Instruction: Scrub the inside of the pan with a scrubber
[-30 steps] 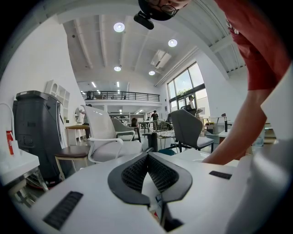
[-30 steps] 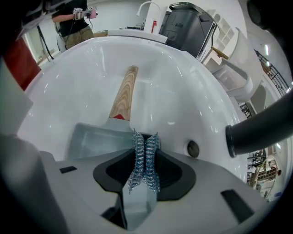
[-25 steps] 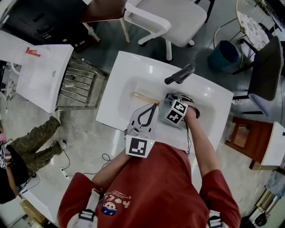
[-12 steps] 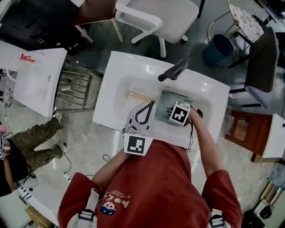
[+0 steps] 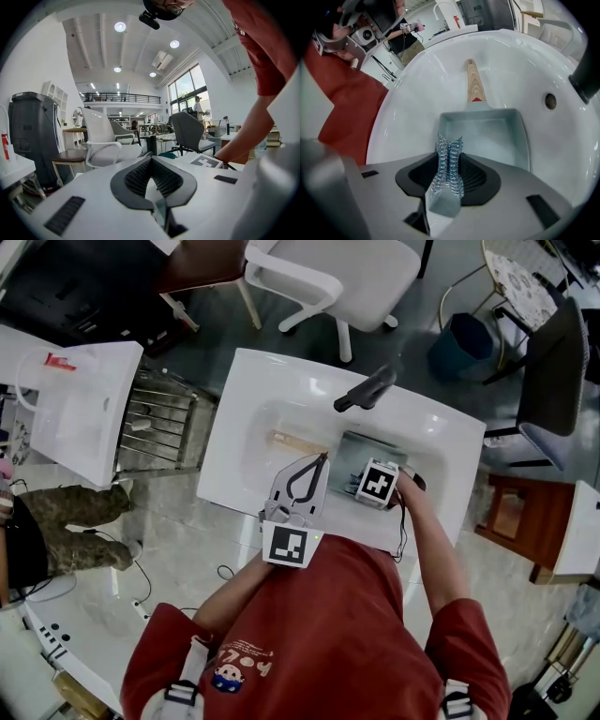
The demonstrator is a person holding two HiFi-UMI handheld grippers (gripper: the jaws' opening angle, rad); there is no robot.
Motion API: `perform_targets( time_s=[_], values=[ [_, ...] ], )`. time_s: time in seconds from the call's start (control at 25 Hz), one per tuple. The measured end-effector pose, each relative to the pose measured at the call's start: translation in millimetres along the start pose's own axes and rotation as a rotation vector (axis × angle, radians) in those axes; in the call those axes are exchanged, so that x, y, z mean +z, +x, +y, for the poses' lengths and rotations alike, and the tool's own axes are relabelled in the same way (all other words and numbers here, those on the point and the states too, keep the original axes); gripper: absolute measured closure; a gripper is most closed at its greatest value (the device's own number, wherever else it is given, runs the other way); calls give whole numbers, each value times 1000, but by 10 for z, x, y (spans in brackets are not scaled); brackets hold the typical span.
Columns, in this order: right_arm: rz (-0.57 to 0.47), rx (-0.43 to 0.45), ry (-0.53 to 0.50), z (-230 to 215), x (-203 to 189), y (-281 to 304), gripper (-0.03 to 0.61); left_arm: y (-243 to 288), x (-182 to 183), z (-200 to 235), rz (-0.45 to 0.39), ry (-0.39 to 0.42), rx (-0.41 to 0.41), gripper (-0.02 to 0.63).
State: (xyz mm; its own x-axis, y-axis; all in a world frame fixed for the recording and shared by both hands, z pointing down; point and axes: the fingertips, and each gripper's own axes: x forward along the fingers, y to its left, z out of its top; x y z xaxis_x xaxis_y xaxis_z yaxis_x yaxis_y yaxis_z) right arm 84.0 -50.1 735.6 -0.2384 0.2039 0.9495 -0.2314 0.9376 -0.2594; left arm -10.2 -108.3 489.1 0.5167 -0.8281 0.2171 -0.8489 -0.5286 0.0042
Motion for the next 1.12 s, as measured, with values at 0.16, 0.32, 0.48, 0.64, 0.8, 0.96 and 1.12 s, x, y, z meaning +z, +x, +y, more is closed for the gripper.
perform_targets(
  time_s=[0.16,0.32,0.48,0.64,0.8,0.96,1.12],
  values=[
    [-11,-12,8,-19,11,3,422,-2,6,6,0,0,1,600],
    [-25,-36,11,-46,13,-11,423,1,-11,6,3,-2,1,600],
    [-21,-24,19,-33,-21,-4,423,2,-23,1,7,-1,0,600],
    [-20,-14,40,-62,-93,0,423,12,-25,2,4,-2,3,600],
    [-29,-4,45,-66,-96,3,422,13,-42,13,11,1,3,600],
    [-24,-53,21,-187,-75,-38,422,20,-57,16,16,5,-1,600],
    [-32,-28,54,-212,-104,-28,422,31,-59,-2,17,12,-7,600]
  ],
)
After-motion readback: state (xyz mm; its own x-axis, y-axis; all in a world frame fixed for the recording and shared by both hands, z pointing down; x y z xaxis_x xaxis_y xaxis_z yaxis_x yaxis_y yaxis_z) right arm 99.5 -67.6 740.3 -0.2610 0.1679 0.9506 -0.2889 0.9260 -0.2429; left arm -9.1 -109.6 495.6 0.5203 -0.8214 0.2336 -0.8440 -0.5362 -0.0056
